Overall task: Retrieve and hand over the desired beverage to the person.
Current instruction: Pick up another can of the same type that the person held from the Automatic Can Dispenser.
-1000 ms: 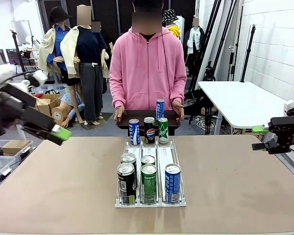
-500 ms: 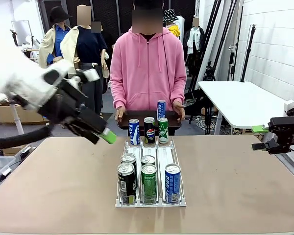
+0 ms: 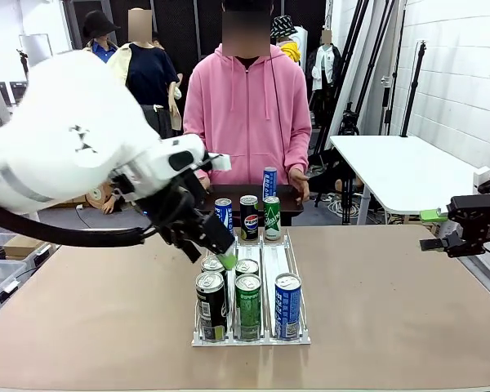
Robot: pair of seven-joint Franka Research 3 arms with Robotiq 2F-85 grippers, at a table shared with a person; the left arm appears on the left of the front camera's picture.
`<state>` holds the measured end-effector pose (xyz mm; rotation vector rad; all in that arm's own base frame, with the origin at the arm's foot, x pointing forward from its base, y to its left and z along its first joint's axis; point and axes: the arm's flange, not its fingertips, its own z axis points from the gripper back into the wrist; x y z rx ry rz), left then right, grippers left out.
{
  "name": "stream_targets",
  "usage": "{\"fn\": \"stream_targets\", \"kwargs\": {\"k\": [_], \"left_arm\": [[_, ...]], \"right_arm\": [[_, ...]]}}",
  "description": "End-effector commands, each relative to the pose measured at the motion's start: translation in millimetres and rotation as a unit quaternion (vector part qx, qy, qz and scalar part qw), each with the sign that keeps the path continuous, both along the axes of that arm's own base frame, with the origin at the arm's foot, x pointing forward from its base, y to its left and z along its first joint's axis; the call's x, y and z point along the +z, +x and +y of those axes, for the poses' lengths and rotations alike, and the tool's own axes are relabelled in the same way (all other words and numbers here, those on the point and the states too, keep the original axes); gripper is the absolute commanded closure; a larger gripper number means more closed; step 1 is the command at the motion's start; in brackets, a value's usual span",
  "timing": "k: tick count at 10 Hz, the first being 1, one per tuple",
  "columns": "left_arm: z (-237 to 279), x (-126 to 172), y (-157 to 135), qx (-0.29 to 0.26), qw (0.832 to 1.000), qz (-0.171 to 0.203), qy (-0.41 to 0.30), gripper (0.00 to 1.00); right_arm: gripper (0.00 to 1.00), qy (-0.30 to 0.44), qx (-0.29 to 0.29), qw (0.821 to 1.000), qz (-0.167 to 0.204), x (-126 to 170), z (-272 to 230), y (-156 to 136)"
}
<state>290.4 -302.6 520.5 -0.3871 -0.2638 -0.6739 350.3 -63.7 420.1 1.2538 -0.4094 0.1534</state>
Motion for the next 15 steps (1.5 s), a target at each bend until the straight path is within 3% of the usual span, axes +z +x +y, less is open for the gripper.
{"fn": "stream_targets", "kwargs": {"k": [1, 6, 9, 10, 15], "left_arm": [[-29.4, -3.5, 14.5, 0.011, 0.999, 0.003, 0.036, 0.0], [-85.6, -31.5, 48.3, 0.021, 0.997, 0.023, 0.076, 0.0], [-89.3, -38.5, 61.7, 0.03, 0.995, 0.047, 0.078, 0.0], [-82.4, -42.0, 54.6, 0.016, 0.997, 0.03, 0.075, 0.0], [-82.4, -42.0, 54.6, 0.016, 0.997, 0.03, 0.075, 0.0]], "right_arm": [[0.0, 0.005, 0.001, 1.0, -0.001, 0.3, 0.0, 0.0], [0.0, 0.005, 0.001, 1.0, -0.001, 0.3, 0.0, 0.0], [0.0, 0.005, 0.001, 1.0, -0.001, 0.3, 0.0, 0.0], [0.0, 0.005, 0.001, 1.0, -0.001, 0.3, 0.0, 0.0], [0.0, 0.005, 0.001, 1.0, -0.001, 0.3, 0.0, 0.0]]}}
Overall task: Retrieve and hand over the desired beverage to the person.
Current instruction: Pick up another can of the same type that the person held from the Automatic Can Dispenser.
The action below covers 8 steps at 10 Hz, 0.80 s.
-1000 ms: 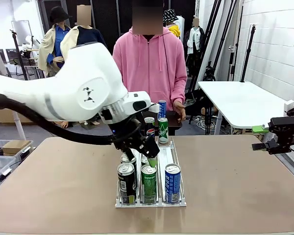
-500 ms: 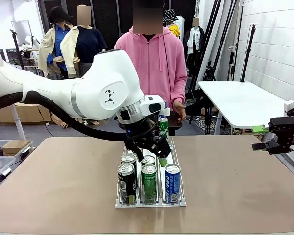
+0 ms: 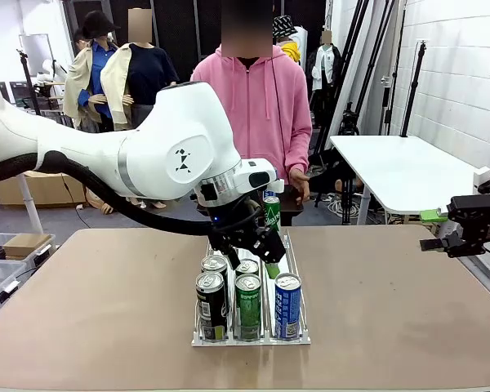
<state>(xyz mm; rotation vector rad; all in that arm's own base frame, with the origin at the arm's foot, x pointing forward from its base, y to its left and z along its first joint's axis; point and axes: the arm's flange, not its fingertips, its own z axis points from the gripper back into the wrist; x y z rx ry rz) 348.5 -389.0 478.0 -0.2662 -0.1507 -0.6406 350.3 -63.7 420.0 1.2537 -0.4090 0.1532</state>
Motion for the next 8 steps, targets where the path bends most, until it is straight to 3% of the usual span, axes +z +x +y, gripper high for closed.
{"fn": "stream_targets", "kwargs": {"k": [1, 5, 6, 8], "left_arm": [[4.0, 0.5, -3.5, -0.001, 1.0, -0.006, 0.002, 0.0], [0.1, 0.0, 0.2, 0.0, 1.0, 0.0, 0.0, 0.0], [-4.1, 4.3, -6.3, -0.037, 0.999, 0.003, 0.004, 0.0], [-3.2, 11.4, -12.8, -0.014, 0.999, -0.014, 0.028, 0.0]], "right_arm": [[0.0, 0.005, 0.001, 1.0, -0.001, 0.4, 0.0, 0.0], [0.0, 0.005, 0.001, 1.0, -0.001, 0.4, 0.0, 0.0], [0.0, 0.005, 0.001, 1.0, -0.001, 0.4, 0.0, 0.0], [0.0, 0.005, 0.001, 1.0, -0.001, 0.4, 0.0, 0.0]]}}
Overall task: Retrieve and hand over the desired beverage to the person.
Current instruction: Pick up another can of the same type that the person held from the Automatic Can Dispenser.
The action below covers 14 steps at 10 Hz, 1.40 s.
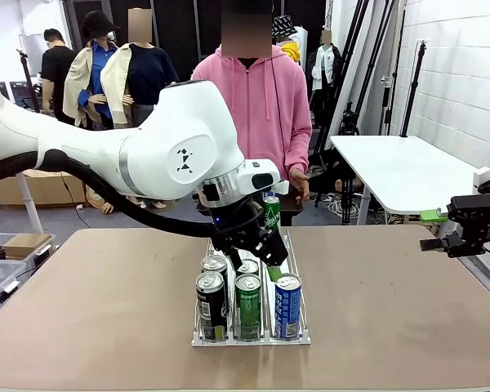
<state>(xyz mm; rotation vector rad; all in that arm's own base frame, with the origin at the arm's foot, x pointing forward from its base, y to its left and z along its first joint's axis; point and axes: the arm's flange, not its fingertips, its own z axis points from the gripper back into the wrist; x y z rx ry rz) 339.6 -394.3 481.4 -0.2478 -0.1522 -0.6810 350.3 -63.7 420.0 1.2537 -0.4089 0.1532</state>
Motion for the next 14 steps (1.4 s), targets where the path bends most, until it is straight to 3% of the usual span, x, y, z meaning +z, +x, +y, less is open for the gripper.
{"fn": "stream_targets", "kwargs": {"k": [1, 9, 14], "left_arm": [[2.4, 8.9, -5.5, 0.01, 1.0, -0.015, 0.025, 0.0], [-25.9, -7.3, 16.8, 0.044, 0.995, -0.006, 0.091, 0.0], [-29.6, -20.2, 15.3, 0.072, 0.99, -0.009, 0.119, 0.0]], "right_arm": [[0.0, 0.005, 0.001, 1.0, -0.001, 0.4, 0.0, 0.0], [0.0, 0.005, 0.001, 1.0, -0.001, 0.4, 0.0, 0.0], [0.0, 0.005, 0.001, 1.0, -0.001, 0.4, 0.0, 0.0]]}}
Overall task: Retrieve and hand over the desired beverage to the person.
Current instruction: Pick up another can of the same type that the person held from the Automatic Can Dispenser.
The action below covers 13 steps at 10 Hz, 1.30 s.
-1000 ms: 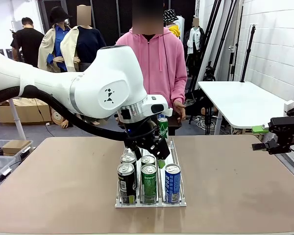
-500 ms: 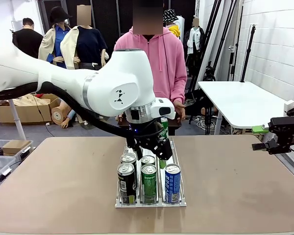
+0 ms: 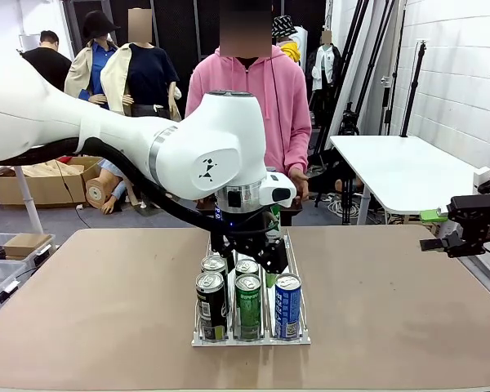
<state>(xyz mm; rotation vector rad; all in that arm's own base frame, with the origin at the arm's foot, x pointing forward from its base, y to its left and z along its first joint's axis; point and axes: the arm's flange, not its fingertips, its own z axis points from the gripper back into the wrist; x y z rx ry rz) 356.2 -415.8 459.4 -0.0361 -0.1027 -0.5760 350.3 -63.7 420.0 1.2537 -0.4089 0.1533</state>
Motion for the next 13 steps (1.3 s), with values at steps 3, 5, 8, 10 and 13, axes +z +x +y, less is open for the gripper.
{"fn": "stream_targets", "kwargs": {"k": [3, 5, 8, 10, 13], "left_arm": [[-6.7, -13.2, 3.5, 0.023, 1.0, 0.006, 0.019, 0.0], [-8.2, -19.5, 5.7, 0.022, 1.0, 0.008, 0.02, 0.0], [-13.3, -33.5, 13.3, 0.024, 0.999, 0.014, 0.026, 0.0], [-15.3, -39.9, 17.2, 0.025, 0.999, 0.012, 0.021, 0.0], [-18.8, -44.9, 21.4, 0.026, 0.999, 0.012, 0.027, 0.0]], "right_arm": [[0.0, 0.005, 0.001, 1.0, -0.001, 0.4, 0.0, 0.0], [0.0, 0.005, 0.001, 1.0, -0.001, 0.4, 0.0, 0.0], [0.0, 0.005, 0.001, 1.0, -0.001, 0.4, 0.0, 0.0], [0.0, 0.005, 0.001, 1.0, -0.001, 0.4, 0.0, 0.0], [0.0, 0.005, 0.001, 1.0, -0.001, 0.4, 0.0, 0.0]]}}
